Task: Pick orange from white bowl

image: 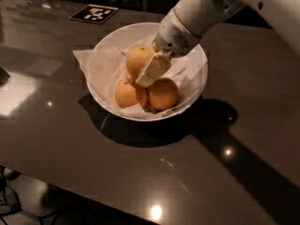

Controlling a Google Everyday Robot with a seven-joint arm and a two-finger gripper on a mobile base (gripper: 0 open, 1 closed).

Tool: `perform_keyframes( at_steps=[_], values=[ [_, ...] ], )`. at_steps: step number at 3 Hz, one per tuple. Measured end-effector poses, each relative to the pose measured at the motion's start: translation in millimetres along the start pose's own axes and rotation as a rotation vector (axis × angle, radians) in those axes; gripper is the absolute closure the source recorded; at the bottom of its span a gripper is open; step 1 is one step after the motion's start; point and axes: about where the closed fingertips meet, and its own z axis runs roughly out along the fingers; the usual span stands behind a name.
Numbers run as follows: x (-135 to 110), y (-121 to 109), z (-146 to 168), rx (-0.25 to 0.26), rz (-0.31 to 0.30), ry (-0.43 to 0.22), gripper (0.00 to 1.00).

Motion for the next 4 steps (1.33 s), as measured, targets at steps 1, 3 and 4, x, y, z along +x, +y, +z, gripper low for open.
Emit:
perform_keyframes(
  at_steps=[1, 3, 4],
  values=[
    [-14.7, 15.7, -12.1, 0.020, -0.041, -0.040, 1.00],
    [-30.9, 43.7, -30.4, 0.048, -0.085, -0.072, 1.00],
    [-33.2, 55.8, -39.1, 0.065, -0.086, -0.081, 1.00]
  ],
)
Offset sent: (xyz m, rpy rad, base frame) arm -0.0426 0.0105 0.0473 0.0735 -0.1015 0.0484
